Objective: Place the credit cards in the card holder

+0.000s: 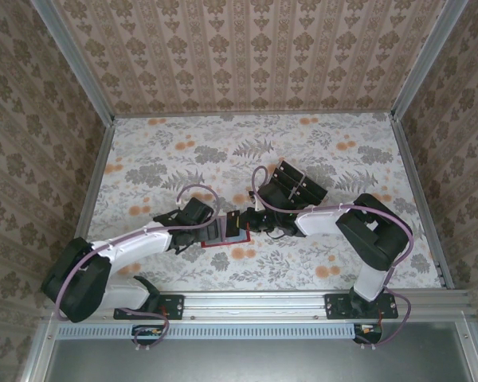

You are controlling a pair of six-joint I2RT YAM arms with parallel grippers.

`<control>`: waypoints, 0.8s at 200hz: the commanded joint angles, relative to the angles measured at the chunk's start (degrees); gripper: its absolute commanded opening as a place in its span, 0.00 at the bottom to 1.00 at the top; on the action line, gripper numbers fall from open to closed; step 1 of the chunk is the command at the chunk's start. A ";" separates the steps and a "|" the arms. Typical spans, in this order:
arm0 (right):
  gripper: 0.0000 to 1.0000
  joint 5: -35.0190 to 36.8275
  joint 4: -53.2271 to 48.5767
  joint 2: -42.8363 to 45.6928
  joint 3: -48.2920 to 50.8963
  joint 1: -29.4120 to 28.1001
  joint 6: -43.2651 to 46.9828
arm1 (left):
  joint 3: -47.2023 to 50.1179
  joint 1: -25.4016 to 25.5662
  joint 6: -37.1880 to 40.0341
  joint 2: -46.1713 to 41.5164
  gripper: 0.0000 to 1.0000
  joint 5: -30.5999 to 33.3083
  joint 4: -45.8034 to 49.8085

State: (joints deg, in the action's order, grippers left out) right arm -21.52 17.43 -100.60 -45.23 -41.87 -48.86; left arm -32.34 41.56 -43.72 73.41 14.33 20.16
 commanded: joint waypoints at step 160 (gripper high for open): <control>0.00 -1.72 1.89 3.72 0.15 0.06 -1.18 | -0.05 0.20 -5.33 4.14 1.00 4.22 6.84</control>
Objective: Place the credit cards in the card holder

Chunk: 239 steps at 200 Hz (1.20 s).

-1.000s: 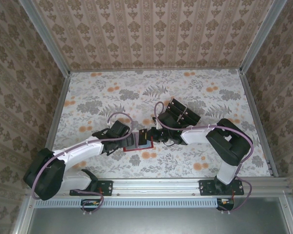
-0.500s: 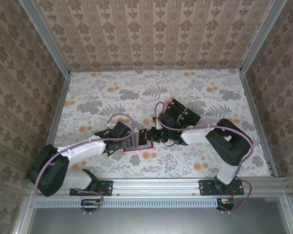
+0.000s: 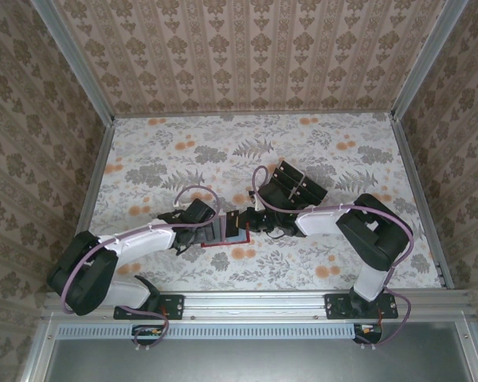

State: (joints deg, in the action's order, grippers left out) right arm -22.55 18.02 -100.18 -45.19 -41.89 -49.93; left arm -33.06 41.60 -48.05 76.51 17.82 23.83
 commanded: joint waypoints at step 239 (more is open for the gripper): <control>0.00 1.86 22.83 -4.96 6.17 -0.68 -4.73 | 1.69 -0.03 -1.17 0.89 1.00 0.56 2.27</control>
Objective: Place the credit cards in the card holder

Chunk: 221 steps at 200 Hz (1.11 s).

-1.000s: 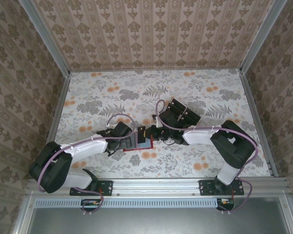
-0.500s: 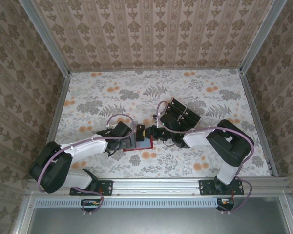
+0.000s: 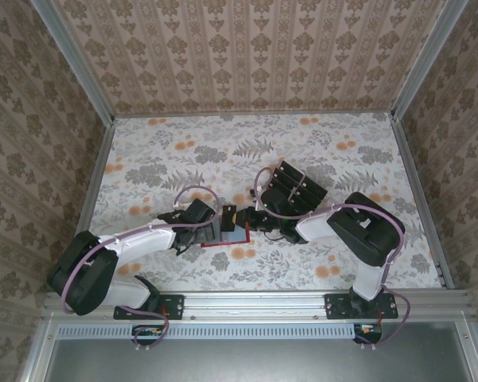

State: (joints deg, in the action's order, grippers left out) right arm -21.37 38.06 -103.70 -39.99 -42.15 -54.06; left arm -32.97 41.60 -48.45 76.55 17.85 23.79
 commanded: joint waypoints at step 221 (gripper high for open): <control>0.00 -1.57 7.08 -3.86 5.53 -2.17 -3.94 | 1.73 -0.17 -0.63 0.53 1.00 0.39 2.47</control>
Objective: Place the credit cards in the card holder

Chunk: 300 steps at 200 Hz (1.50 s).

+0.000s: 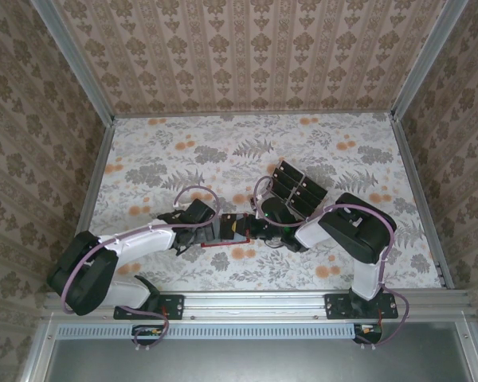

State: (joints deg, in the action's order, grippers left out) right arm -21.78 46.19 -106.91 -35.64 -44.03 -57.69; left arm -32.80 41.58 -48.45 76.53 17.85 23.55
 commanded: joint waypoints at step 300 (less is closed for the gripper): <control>0.00 -8.99 -21.42 -7.68 -13.43 0.00 4.02 | 2.39 -0.31 -0.64 0.59 1.00 -0.44 1.37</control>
State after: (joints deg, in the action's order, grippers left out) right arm -31.94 31.14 -112.09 -47.68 -43.11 -55.27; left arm -32.32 41.54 -48.45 76.49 17.82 22.57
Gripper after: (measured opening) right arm 0.065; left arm 0.997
